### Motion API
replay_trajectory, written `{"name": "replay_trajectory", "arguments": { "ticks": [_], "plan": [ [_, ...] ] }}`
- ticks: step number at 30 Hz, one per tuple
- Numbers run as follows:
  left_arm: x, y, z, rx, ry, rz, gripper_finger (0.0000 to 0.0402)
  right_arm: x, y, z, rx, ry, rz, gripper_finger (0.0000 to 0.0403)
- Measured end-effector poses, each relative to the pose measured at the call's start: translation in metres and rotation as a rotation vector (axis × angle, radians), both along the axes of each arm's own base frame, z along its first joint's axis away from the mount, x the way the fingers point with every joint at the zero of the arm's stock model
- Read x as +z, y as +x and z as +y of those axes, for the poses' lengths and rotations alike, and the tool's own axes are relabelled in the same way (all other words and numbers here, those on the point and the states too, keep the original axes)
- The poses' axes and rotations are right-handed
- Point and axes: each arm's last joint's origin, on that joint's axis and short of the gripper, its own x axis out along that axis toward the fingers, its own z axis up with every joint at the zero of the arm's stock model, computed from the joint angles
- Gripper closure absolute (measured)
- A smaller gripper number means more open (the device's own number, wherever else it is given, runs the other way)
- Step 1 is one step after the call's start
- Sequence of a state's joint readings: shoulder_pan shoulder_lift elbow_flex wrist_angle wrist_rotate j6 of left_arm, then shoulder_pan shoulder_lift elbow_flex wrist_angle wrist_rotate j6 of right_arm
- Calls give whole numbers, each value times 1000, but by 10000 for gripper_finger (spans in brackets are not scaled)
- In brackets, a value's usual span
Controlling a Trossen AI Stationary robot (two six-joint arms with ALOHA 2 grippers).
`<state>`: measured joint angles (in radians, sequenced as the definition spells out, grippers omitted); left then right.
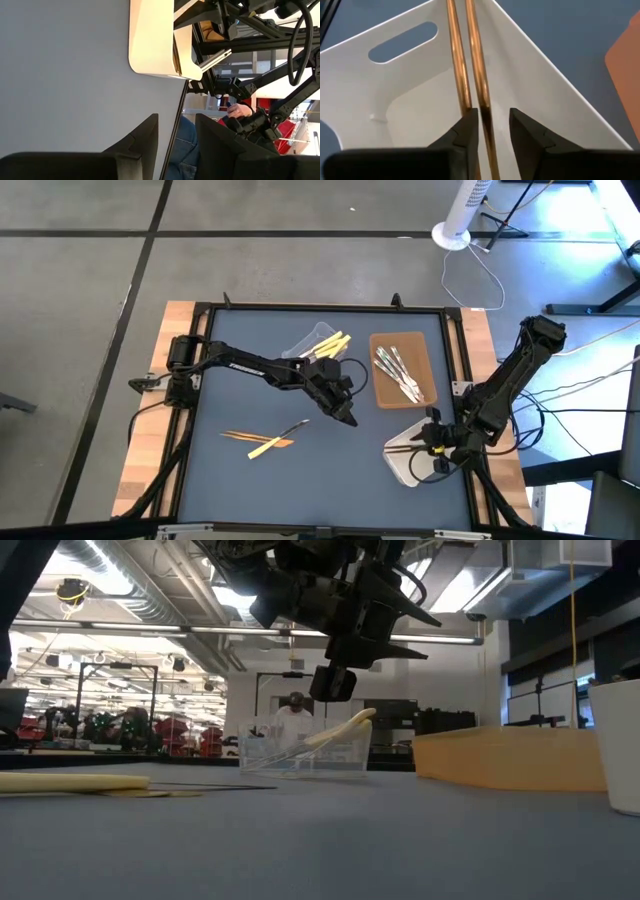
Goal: Sort silverware by color (type)
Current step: Put the yellow knife into the transparent bin
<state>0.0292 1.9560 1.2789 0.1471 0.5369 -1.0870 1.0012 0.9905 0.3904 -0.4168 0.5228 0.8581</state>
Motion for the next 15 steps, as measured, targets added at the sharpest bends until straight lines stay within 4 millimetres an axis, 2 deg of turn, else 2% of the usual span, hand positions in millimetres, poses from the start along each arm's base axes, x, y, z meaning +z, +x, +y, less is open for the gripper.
{"name": "replay_trajectory", "arguments": {
  "ticks": [9, 15],
  "plan": [
    [0, 0, 5, -71, 135, -86, 278, 0, 0, 1, 15, 13, 22, 298],
    [1, 0, 7, -95, 196, -124, 278, 8, 1, 5, 39, 54, 37, 298]
  ]
}}
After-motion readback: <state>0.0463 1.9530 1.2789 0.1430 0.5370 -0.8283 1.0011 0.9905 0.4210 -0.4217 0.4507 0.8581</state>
